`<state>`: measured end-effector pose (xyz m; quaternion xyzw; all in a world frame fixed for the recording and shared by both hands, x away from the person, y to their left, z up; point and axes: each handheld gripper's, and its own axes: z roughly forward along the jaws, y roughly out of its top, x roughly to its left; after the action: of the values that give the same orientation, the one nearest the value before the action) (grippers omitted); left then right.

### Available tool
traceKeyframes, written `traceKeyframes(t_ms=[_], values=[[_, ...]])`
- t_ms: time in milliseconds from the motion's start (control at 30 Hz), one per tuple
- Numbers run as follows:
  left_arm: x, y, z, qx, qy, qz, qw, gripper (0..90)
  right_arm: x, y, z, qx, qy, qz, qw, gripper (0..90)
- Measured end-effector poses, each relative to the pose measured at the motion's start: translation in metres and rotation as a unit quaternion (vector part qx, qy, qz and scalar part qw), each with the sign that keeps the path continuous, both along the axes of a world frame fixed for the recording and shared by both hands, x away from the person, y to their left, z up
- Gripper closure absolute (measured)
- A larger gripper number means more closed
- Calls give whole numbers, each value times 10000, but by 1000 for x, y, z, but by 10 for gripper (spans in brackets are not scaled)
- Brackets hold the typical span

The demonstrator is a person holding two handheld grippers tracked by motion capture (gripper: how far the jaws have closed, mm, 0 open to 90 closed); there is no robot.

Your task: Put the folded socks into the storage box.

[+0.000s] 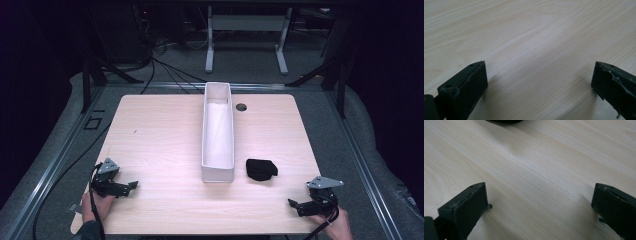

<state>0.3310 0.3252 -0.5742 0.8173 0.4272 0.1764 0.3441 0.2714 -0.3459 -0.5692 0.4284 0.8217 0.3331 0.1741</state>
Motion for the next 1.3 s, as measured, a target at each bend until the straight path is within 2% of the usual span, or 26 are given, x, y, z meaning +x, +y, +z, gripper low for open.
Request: traceKeyframes(t_ms=[133, 167, 200, 267, 333, 500, 667, 800, 1100, 1300], values=[[0, 0, 0, 0, -1, 0, 10000, 3, 0, 0, 1, -48, 55, -4, 10000, 5], [0, 0, 0, 0, -2, 0, 10000, 3, 1, -1, 3, -84, 144, 48, 9999, 13], [0, 0, 0, -1, -1, -2, 10000, 3, 1, -2, 3, -42, 86, 17, 10000, 34], [0, 0, 0, 0, -1, -4, 10000, 3, 3, -4, 6, -41, 216, 86, 9997, 10], [0, 0, 0, -1, -2, -2, 10000, 3, 2, -5, 9, -121, 276, 67, 9995, 7], [0, 0, 0, 0, -2, -4, 10000, 3, 4, -2, 19, -332, 484, 235, 9980, 0], [0, 0, 0, 1, -2, -3, 10000, 3, 6, -1, 30, -667, 538, 429, 9954, 16], [0, 0, 0, 3, -3, -2, 10000, 3, 8, 1, 35, -780, 562, 488, 9942, 12], [0, 0, 0, 2, -3, -2, 10000, 3, 18, 6, 54, -1117, 692, 761, 9884, 3], [0, 0, 0, 3, -2, -2, 10000, 4, 23, 7, 60, -1222, 788, 833, 9859, 0]])
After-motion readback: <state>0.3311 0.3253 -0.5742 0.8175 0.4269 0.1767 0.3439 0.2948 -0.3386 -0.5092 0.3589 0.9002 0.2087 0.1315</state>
